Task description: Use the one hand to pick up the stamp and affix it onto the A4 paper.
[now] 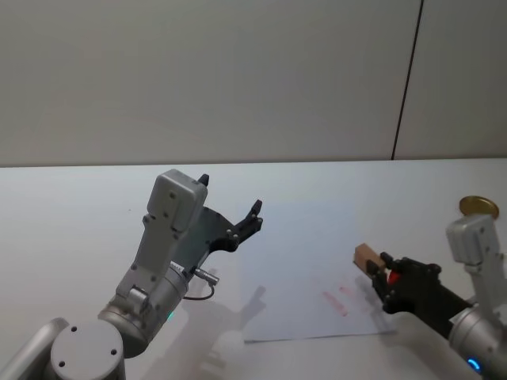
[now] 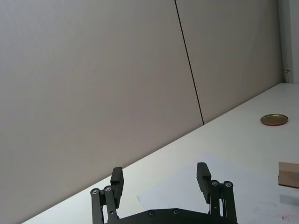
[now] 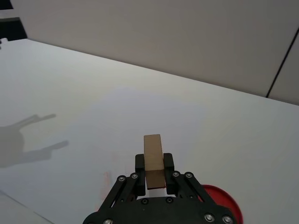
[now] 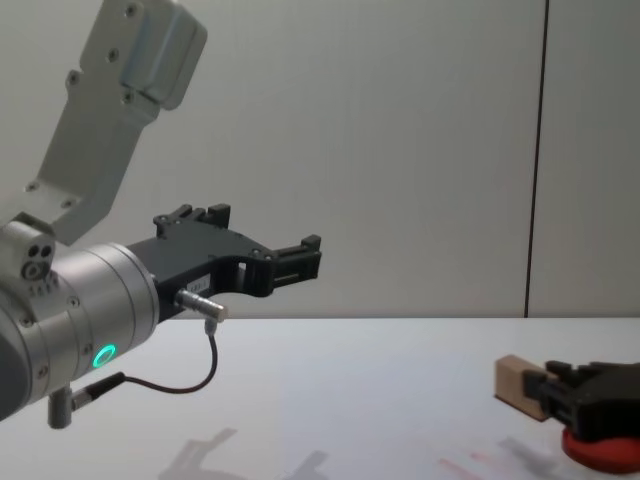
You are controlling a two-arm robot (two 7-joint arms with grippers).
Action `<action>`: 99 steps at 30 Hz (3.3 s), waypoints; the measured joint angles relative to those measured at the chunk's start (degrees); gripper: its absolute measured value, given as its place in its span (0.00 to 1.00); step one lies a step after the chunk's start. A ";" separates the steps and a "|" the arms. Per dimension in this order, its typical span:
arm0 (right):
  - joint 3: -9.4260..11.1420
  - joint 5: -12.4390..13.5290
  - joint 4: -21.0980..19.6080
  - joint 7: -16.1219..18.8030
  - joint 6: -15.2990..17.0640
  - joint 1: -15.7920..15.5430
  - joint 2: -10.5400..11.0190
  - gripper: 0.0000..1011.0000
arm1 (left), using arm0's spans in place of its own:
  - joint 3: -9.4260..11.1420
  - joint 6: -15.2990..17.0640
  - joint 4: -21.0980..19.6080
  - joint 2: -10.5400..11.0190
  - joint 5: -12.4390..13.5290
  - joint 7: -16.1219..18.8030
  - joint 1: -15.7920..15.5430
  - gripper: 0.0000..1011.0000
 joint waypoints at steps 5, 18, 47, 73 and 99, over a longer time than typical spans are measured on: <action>-1.02 -0.21 -0.04 1.15 0.42 0.27 -0.97 0.21 | 0.00 0.00 0.00 0.00 0.00 0.00 0.00 0.98; -3.47 -0.99 1.66 3.17 1.17 0.85 -3.39 0.21 | 0.00 0.00 0.00 0.00 0.00 0.00 0.00 0.98; -5.57 -2.50 5.24 5.50 2.12 2.12 -5.51 0.21 | 0.00 0.00 0.00 0.00 0.00 0.00 0.00 0.98; -4.35 0.86 1.63 3.74 0.16 0.79 -3.72 0.21 | 0.00 0.00 0.00 0.00 0.00 0.00 0.00 0.98; 1.97 3.82 -0.71 -0.75 -0.61 -1.33 3.38 0.21 | 0.00 0.00 0.00 -0.01 0.00 0.00 0.00 0.98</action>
